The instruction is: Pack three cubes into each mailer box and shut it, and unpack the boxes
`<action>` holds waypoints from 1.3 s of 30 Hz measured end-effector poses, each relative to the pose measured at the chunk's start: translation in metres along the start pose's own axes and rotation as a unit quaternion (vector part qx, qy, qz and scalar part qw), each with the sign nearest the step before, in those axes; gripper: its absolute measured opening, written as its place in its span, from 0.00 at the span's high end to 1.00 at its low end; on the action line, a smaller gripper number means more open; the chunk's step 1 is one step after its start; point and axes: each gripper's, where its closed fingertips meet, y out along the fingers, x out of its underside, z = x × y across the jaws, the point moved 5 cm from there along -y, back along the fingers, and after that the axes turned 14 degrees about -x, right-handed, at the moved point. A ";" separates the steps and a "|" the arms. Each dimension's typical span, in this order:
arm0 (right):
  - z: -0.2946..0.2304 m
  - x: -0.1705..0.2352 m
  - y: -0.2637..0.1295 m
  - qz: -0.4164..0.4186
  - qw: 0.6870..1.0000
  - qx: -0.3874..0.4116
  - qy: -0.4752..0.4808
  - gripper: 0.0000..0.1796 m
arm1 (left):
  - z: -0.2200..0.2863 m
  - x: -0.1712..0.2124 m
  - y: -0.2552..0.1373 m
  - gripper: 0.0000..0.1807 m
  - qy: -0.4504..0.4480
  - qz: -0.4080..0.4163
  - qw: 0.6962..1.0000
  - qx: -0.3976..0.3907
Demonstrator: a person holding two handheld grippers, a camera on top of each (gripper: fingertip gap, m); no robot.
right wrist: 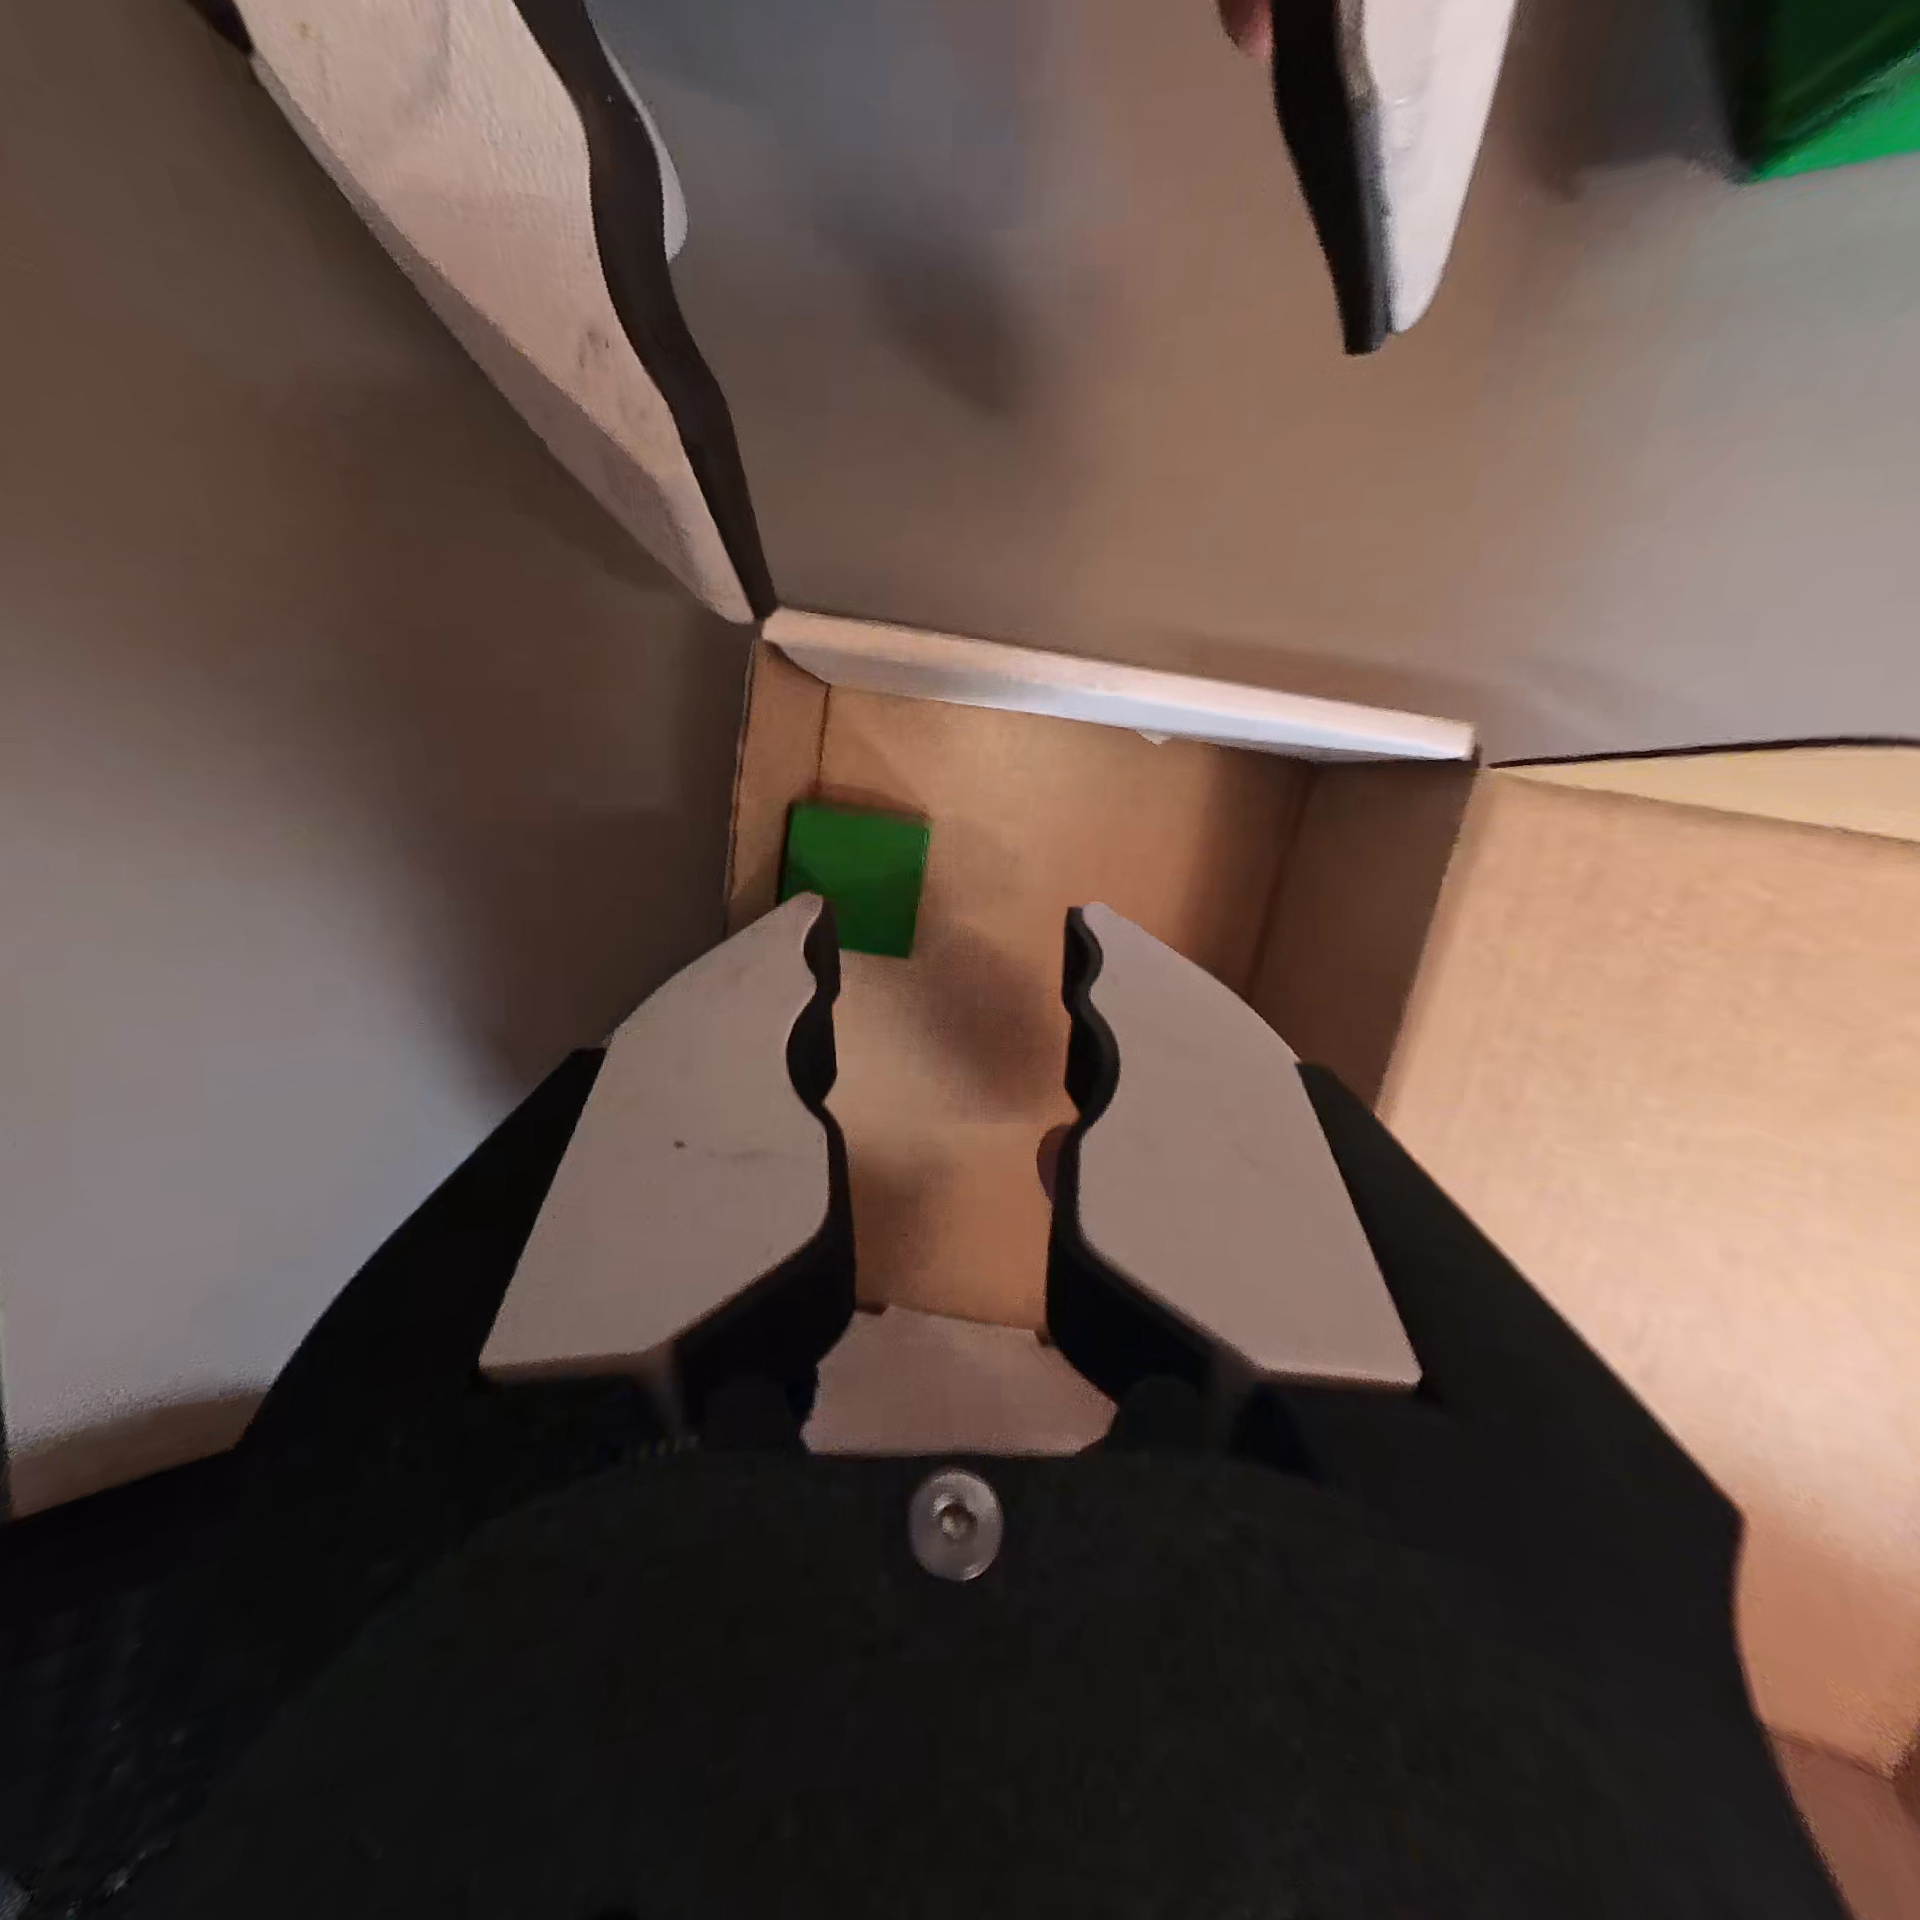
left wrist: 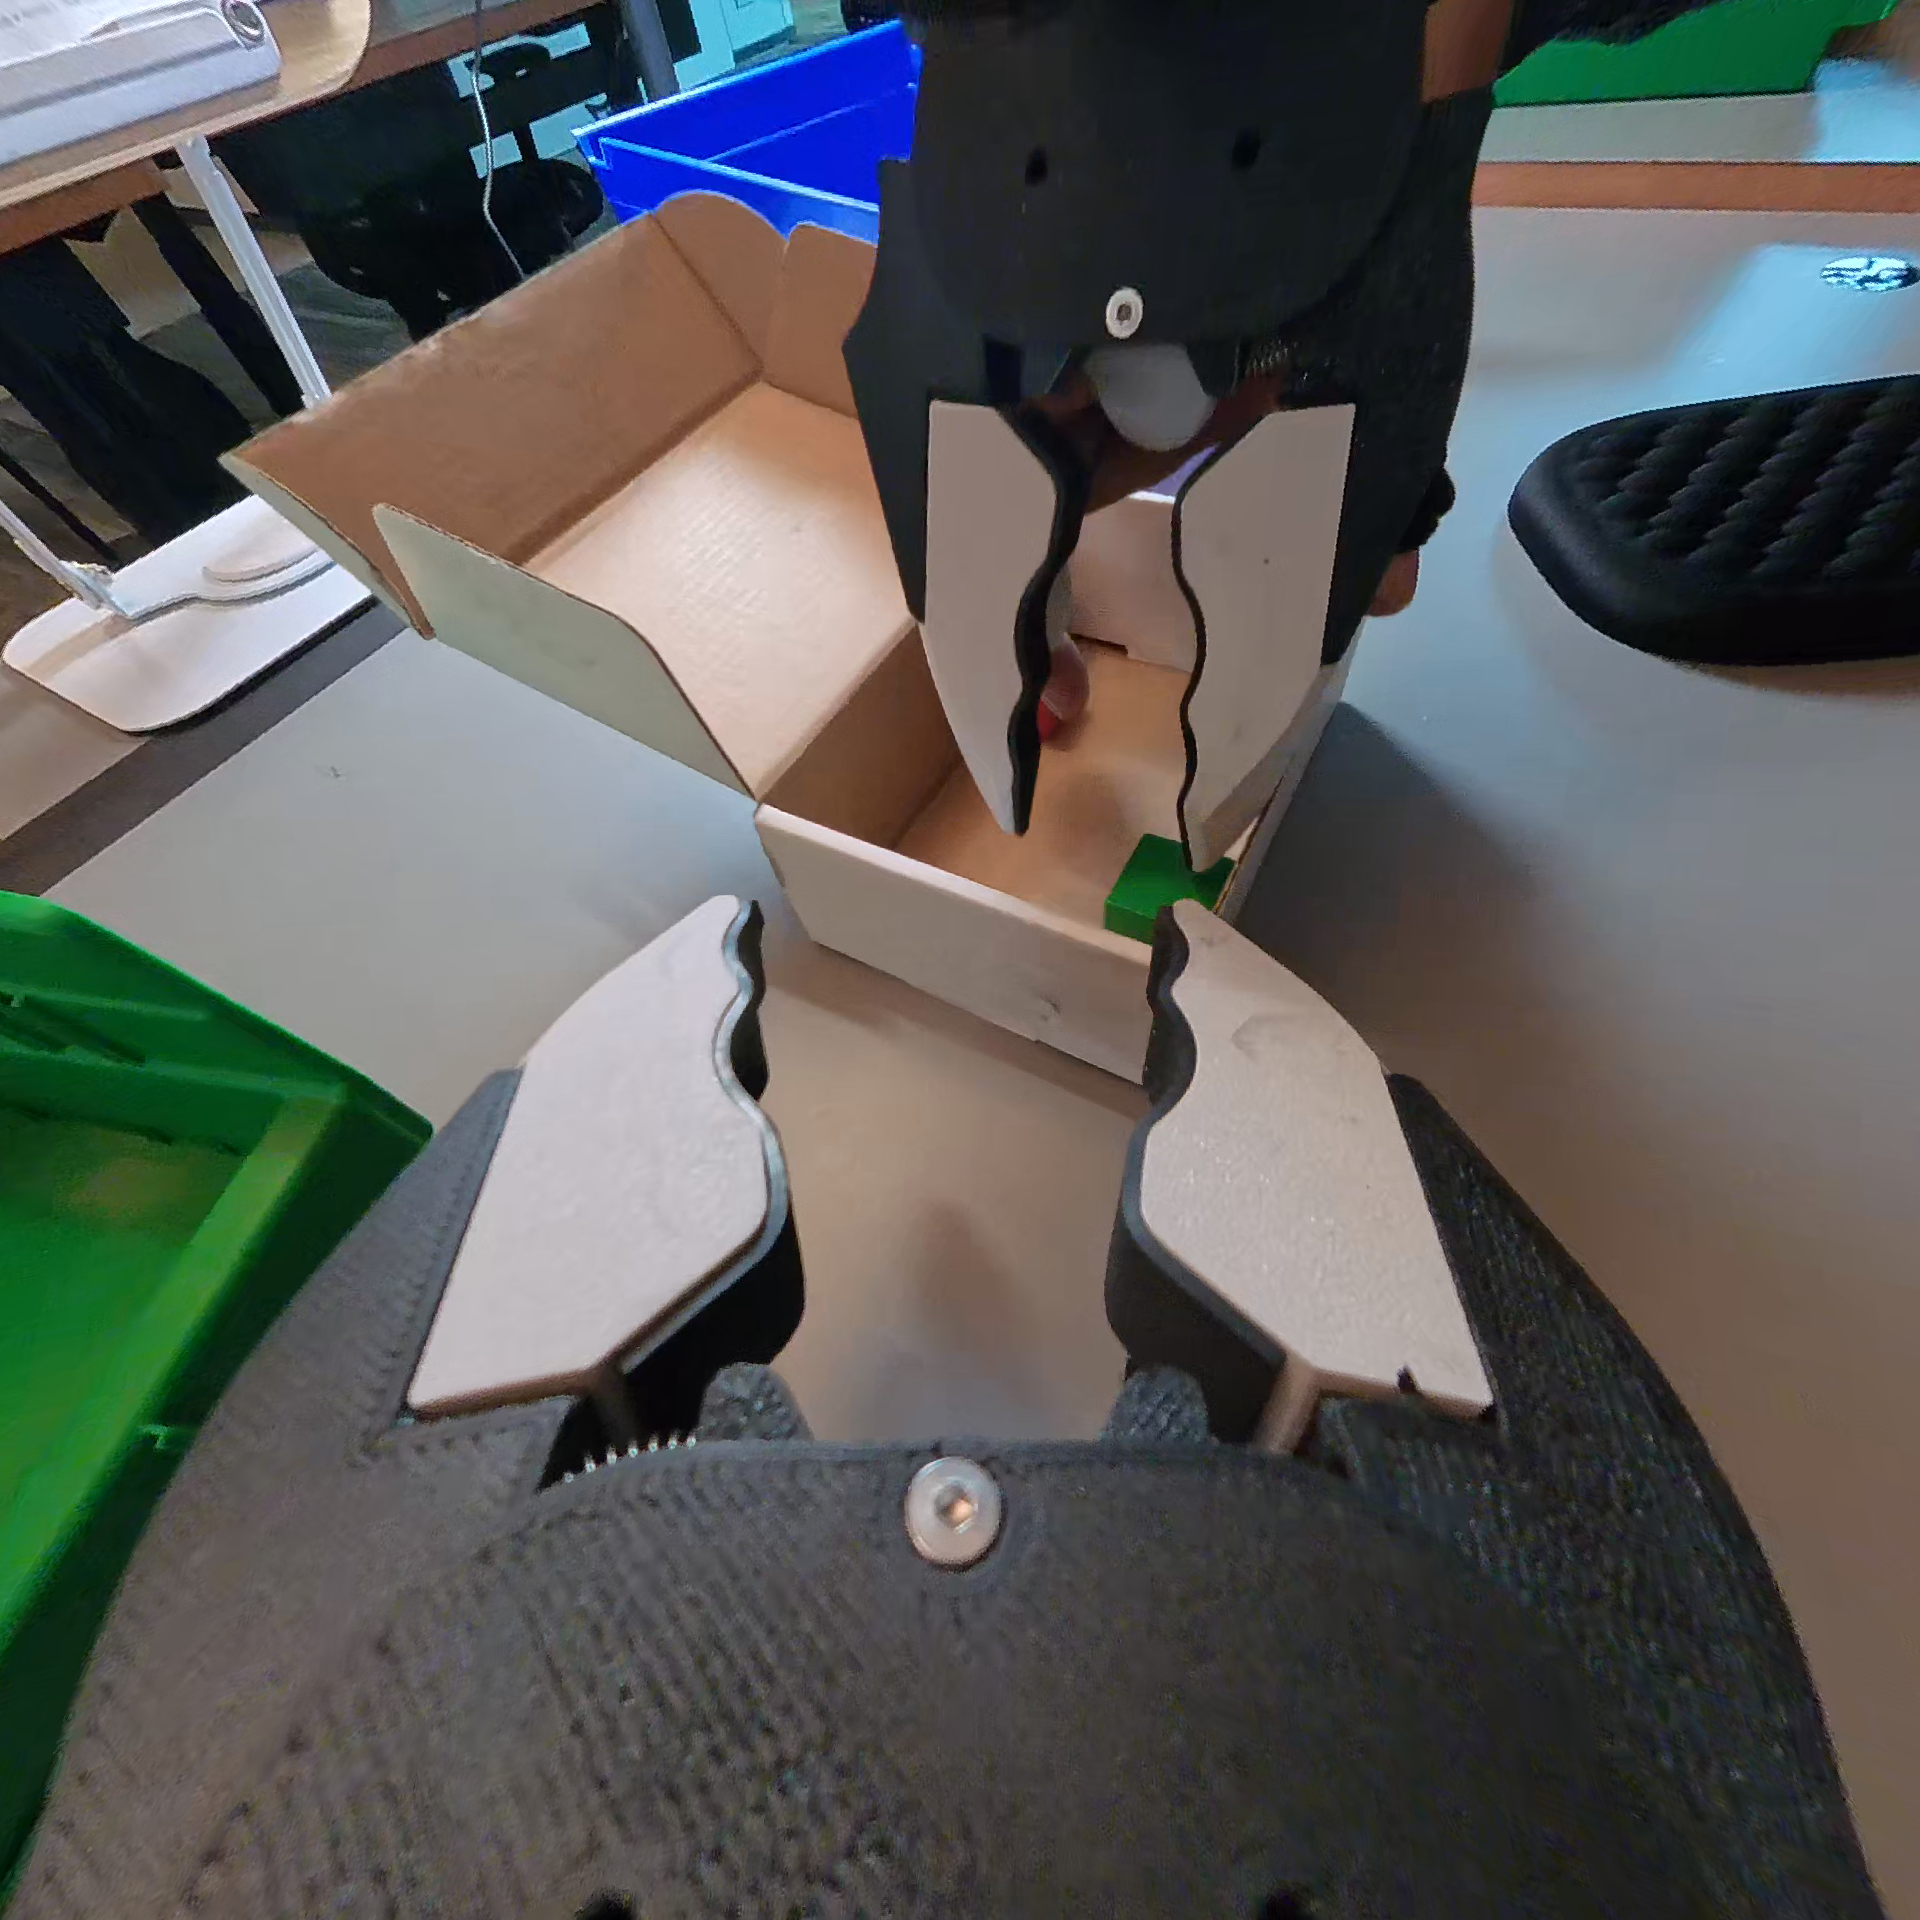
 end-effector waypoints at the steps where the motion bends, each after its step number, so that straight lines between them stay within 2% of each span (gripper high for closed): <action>1: 0.000 0.000 0.003 0.002 1.000 -0.012 0.004 0.77 | 0.000 0.000 0.000 0.61 0.000 -0.001 1.000 0.000; 5: 0.001 -0.003 0.007 0.015 0.999 -0.043 0.019 0.77 | -0.001 0.001 0.000 0.61 0.002 -0.001 1.000 -0.001; 12: 0.012 0.003 -0.004 -0.010 1.000 0.027 0.003 0.82 | -0.002 0.001 0.000 0.61 0.001 -0.002 1.000 -0.001; 18: -0.003 -0.004 0.005 0.024 0.999 -0.039 0.014 0.79 | 0.000 0.001 0.000 0.61 0.005 -0.004 1.000 0.000; 24: 0.000 -0.005 0.010 0.037 0.997 -0.058 0.030 0.79 | -0.001 0.001 0.000 0.61 0.004 -0.004 1.000 -0.001; 30: 0.007 0.000 0.003 0.013 1.000 -0.001 0.005 0.99 | -0.001 0.002 0.000 0.62 0.007 -0.007 1.000 0.001; 32: 0.008 0.002 0.002 0.009 1.000 0.003 -0.002 0.98 | -0.001 0.002 0.000 0.62 0.008 -0.007 1.000 0.000; 39: 0.003 -0.005 -0.001 0.028 0.999 -0.029 0.016 0.82 | -0.001 0.002 0.000 0.62 0.008 -0.007 1.000 0.001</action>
